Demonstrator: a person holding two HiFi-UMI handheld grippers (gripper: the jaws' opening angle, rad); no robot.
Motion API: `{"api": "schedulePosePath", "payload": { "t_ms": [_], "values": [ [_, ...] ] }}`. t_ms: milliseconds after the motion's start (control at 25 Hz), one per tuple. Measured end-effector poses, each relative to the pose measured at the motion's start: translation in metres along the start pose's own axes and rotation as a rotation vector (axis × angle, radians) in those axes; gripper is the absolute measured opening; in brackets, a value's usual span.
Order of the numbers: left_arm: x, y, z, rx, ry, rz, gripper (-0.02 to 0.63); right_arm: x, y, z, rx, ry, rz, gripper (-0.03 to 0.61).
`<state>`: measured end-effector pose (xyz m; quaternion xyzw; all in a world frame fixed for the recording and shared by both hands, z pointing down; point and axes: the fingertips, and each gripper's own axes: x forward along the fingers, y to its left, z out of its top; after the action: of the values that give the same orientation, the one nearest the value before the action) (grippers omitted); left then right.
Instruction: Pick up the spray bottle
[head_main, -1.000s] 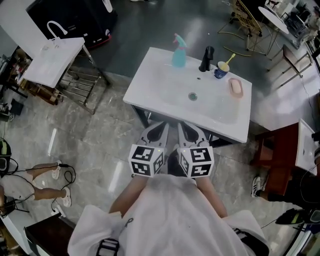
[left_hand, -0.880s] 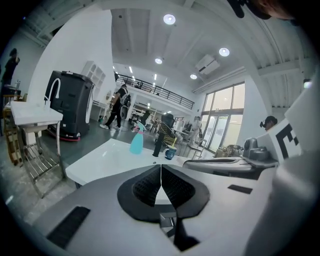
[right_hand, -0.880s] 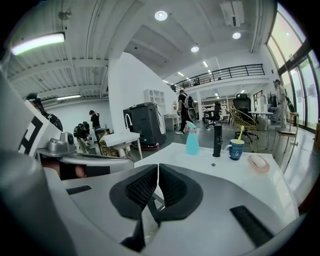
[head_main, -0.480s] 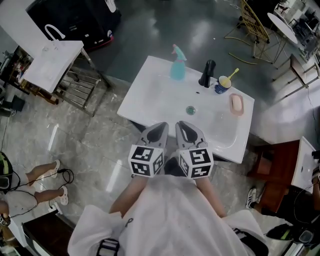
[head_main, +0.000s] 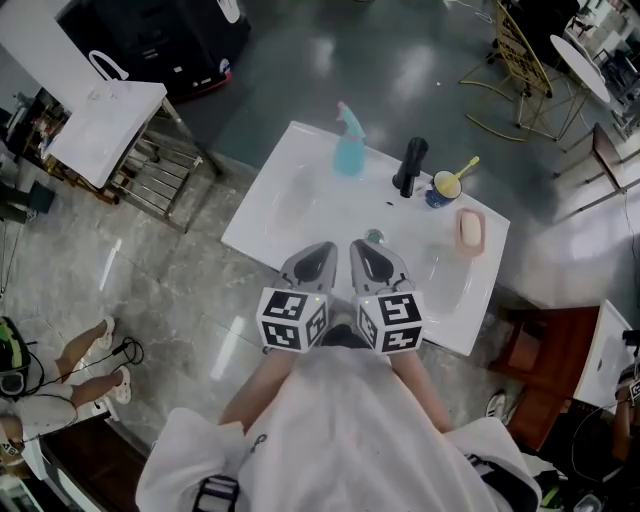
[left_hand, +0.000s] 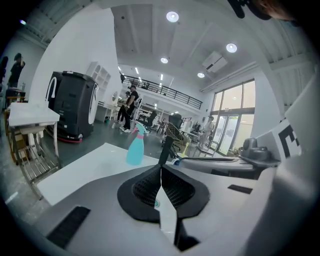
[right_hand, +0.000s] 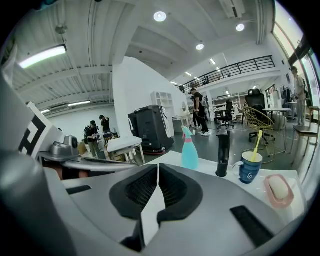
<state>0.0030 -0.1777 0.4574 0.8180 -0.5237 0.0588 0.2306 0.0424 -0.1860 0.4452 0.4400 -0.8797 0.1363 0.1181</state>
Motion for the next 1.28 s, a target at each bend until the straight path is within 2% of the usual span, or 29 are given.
{"api": "schedulePosePath", "payload": {
  "t_ms": [360,760,1040,1280],
  "values": [
    [0.031,-0.005,0.010,-0.015,-0.015,0.040,0.026,0.015,-0.028,0.003,-0.018,0.035,0.047,0.028],
    [0.038,0.005,0.010,-0.024,-0.010,0.081,0.026,0.030,-0.035,0.002,-0.004,0.041,0.071,0.028],
    [0.045,0.017,0.015,-0.052,-0.020,0.070,0.026,0.041,-0.034,0.008,0.006,0.016,0.064,0.028],
    [0.057,0.034,0.026,-0.041,-0.013,0.044,0.026,0.065,-0.040,0.016,0.022,0.015,0.035,0.028]
  ]
}}
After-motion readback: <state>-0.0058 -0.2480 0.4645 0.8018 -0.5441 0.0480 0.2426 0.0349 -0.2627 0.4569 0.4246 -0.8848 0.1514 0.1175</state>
